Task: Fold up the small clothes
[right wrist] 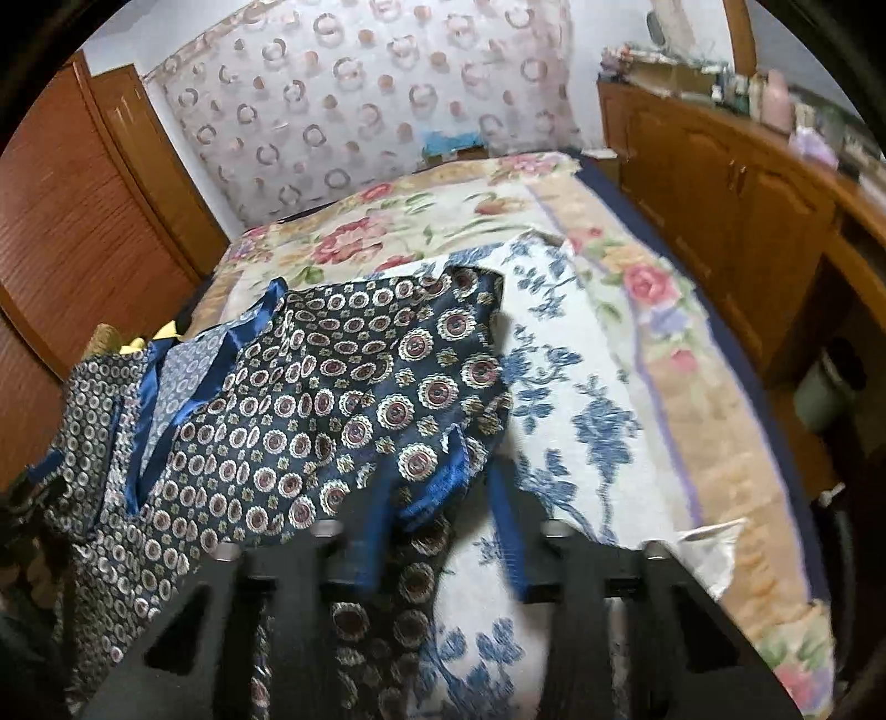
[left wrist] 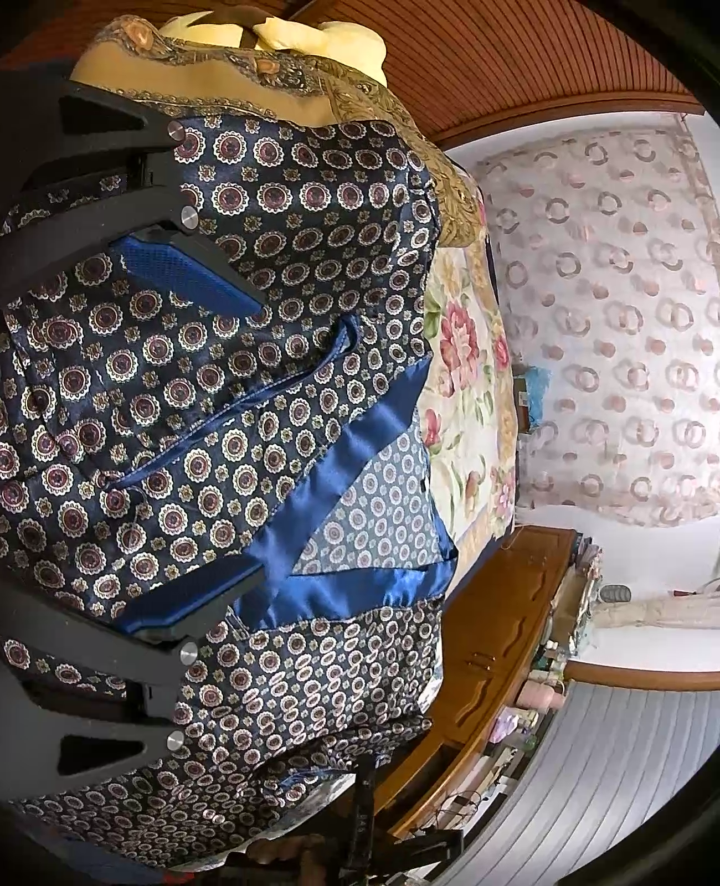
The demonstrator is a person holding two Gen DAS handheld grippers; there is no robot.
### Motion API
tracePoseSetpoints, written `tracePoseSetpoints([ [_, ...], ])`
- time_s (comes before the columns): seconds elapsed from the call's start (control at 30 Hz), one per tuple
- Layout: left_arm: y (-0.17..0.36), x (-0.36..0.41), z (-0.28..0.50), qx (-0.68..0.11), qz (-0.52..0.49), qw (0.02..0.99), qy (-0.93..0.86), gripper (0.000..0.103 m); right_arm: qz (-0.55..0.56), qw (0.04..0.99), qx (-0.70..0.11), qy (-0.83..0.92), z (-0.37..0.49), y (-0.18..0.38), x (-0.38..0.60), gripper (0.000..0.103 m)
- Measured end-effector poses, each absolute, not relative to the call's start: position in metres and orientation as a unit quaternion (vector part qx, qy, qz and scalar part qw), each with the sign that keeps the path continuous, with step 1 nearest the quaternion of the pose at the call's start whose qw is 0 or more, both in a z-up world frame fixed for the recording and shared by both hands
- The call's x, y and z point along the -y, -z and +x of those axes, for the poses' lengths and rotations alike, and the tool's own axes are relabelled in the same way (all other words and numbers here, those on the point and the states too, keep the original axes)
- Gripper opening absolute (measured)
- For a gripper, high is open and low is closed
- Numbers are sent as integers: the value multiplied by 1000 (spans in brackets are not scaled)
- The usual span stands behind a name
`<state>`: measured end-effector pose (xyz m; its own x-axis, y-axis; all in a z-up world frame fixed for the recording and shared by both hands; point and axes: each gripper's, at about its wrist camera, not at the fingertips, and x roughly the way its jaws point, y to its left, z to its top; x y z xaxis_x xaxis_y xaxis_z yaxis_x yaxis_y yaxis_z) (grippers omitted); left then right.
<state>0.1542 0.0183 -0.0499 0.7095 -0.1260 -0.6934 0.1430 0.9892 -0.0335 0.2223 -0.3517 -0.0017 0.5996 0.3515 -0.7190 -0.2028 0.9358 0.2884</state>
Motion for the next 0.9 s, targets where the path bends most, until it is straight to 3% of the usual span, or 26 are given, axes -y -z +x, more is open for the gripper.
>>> tracePoseSetpoints([
  [0.07,51,-20,154,-376,11,924,71,88,93,890,-415,-165,230,0,349,8],
  [0.67,51,-35,154,-375,3,925,57,88,21,879,-365,-306,264,-47,243,7],
  [0.77,51,-37,153,-376,5,925,55,88,29,871,-367,-324,263,-49,250,17],
  [0.87,50,-40,153,-374,7,926,52,88,11,880,-359,-309,266,-46,261,44],
  [0.9,49,-40,153,-373,7,927,51,88,3,885,-354,-301,266,-46,264,49],
])
